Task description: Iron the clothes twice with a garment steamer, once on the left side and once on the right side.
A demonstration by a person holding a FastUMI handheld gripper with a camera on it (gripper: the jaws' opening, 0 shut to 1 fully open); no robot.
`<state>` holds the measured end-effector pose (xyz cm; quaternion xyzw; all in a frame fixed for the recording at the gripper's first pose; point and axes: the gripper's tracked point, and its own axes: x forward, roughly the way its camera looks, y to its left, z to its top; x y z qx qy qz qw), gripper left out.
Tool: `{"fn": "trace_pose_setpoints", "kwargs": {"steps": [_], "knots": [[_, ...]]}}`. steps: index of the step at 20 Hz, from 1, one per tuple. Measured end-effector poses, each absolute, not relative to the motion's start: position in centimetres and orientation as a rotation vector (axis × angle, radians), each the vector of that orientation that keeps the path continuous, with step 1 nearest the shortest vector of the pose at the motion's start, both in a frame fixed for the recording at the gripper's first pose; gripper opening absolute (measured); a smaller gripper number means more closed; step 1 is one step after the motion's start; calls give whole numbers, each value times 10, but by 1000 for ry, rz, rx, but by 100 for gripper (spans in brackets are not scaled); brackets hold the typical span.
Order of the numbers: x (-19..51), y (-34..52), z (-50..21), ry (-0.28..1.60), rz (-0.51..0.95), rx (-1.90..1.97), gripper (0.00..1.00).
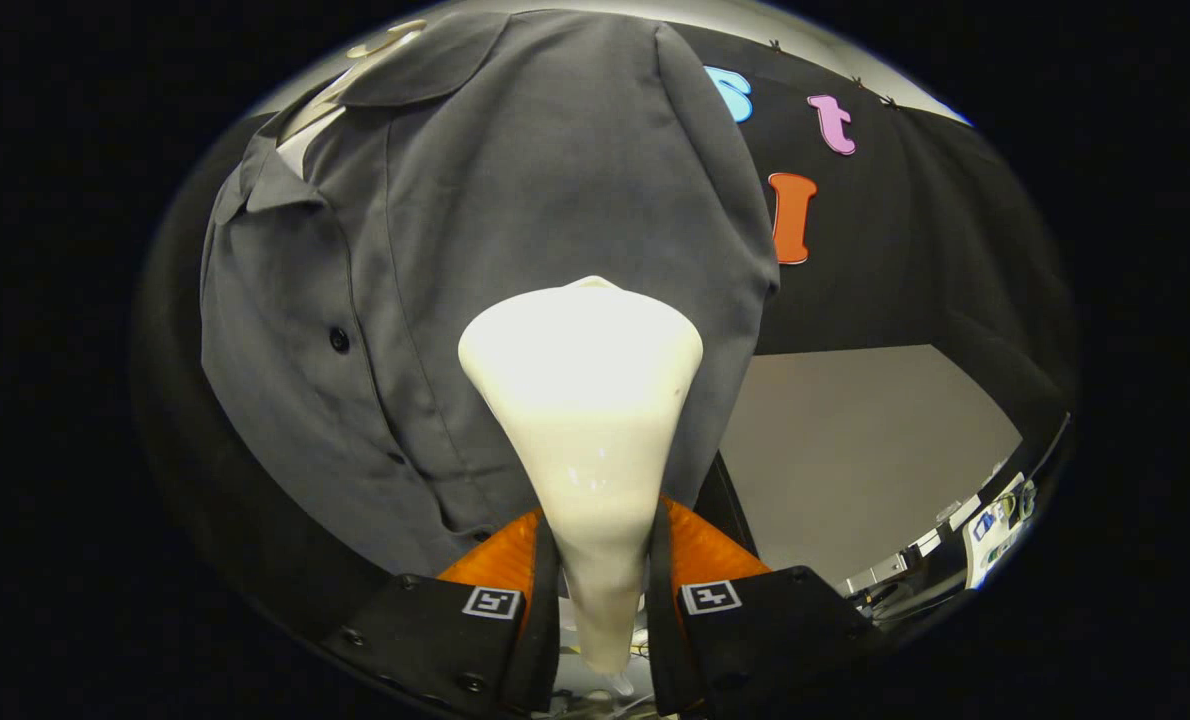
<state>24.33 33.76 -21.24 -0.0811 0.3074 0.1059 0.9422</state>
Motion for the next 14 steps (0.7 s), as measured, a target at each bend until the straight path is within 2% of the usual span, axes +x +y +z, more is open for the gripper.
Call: {"fn": "trace_pose_setpoints", "kwargs": {"steps": [14], "knots": [[224, 313, -304, 785, 185, -224, 45]]}}
